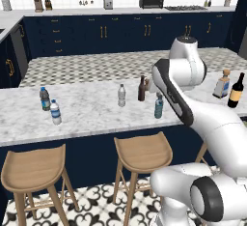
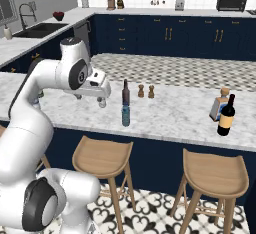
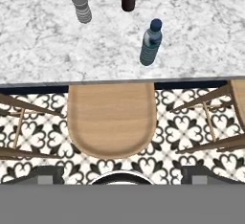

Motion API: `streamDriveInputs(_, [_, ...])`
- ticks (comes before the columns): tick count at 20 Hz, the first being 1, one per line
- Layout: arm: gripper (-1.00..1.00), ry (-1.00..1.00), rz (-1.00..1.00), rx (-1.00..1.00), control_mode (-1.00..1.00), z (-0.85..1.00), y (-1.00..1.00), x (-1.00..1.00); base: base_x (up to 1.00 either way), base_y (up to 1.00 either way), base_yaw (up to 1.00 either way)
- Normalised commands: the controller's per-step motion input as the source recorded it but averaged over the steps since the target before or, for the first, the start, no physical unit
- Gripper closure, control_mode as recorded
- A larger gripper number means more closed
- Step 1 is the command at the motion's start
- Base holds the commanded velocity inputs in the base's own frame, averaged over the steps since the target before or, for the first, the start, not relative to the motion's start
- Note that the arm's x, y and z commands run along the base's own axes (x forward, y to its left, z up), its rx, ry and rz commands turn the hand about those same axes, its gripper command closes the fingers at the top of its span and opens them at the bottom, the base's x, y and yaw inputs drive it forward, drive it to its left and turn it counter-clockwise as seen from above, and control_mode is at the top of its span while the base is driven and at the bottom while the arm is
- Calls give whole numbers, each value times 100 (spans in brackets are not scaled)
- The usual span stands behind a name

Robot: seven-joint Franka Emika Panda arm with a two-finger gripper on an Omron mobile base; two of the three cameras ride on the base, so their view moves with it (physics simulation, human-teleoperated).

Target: Move the plastic bottles in the middle to the plastics group, and the glass bottles in the middle to the glass group.

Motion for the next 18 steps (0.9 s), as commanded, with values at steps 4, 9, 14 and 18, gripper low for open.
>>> streamDriveInputs(4, [-100, -7, -3, -1, -100, -2, -61, 47, 0, 0, 0])
streamDriveInputs(9, [-100, 0, 0, 0, -100, -8, -82, 80, 0, 0, 0])
streamDriveInputs(14, [-100, 2, 9, 0, -100, -43, -31, 94, 0, 0, 0])
streamDriveInputs(18, [-100, 3, 14, 0, -100, -58, 3, 62, 0, 0, 0])
